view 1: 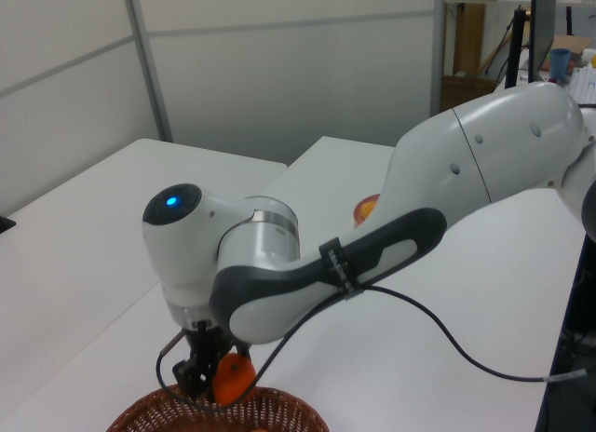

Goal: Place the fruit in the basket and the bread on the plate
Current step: 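Carry the orange into the basket beside the apple and release, then move to the braided bread roll and grasp its middle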

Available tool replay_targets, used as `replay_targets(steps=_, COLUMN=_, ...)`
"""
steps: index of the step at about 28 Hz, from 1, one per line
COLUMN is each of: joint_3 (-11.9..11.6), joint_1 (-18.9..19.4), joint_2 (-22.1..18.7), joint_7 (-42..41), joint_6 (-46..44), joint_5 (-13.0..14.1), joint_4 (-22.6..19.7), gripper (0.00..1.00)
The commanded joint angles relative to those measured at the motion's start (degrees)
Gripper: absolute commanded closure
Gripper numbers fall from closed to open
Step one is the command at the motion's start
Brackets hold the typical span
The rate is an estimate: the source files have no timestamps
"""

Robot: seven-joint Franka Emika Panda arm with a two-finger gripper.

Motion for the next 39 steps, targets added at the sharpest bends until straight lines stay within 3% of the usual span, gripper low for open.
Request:
replay_targets(steps=1, joint_3=-0.6, joint_1=2.42, joint_2=1.62, joint_7=1.33, joint_6=-0.39, joint_5=0.03, joint_4=1.02, gripper=0.41)
replay_targets(steps=2, joint_3=-0.69, joint_1=2.77, joint_2=1.97, joint_7=1.33, joint_6=-0.39, joint_5=-0.06, joint_4=0.93, gripper=0.03)
replay_targets(steps=3, joint_3=-0.69, joint_1=2.86, joint_2=2.06, joint_7=1.33, joint_6=-0.39, joint_5=-0.06, joint_4=0.93, gripper=0.0)
replay_targets(steps=11, joint_3=-1.74, joint_1=2.08, joint_2=1.54, joint_7=1.24, joint_6=-0.48, joint_5=0.38, joint_4=1.11, gripper=0.0)
replay_targets(steps=17, joint_3=-4.12, joint_1=-3.36, joint_2=-1.36, joint_7=-1.38, joint_6=-1.62, joint_5=0.73, joint_4=-0.47, gripper=0.0)
replay_targets(steps=20, joint_3=-4.21, joint_1=-6.97, joint_2=-3.9, joint_7=-9.89, joint_6=-2.15, joint_5=0.55, joint_4=-4.24, gripper=0.0)
replay_targets(steps=21, joint_3=-4.38, joint_1=-10.46, joint_2=-5.3, joint_7=-16.36, joint_6=-2.15, joint_5=0.81, joint_4=-5.91, gripper=0.0)
replay_targets(steps=26, joint_3=-4.38, joint_1=-20.23, joint_2=-6.02, joint_7=-33.33, joint_6=-2.33, joint_5=0.9, joint_4=-6.71, gripper=0.0)
replay_targets(steps=30, joint_3=-4.38, joint_1=-25.43, joint_2=-6.28, joint_7=-45.66, joint_6=-2.33, joint_5=0.47, joint_4=-7.42, gripper=0.0)
replay_targets(steps=31, joint_3=-4.38, joint_1=-27.44, joint_2=-6.28, joint_7=-52.92, joint_6=-2.24, joint_5=0.38, joint_4=-7.42, gripper=0.0)
replay_targets(steps=36, joint_3=-4.38, joint_1=-30.97, joint_2=-6.02, joint_7=-66.49, joint_6=-1.62, joint_5=0.2, joint_4=-8.29, gripper=0.0)
replay_targets(steps=39, joint_3=-4.38, joint_1=-31.24, joint_2=-6.11, joint_7=-68.89, joint_6=-0.13, joint_5=0.11, joint_4=-9.78, gripper=0.0)
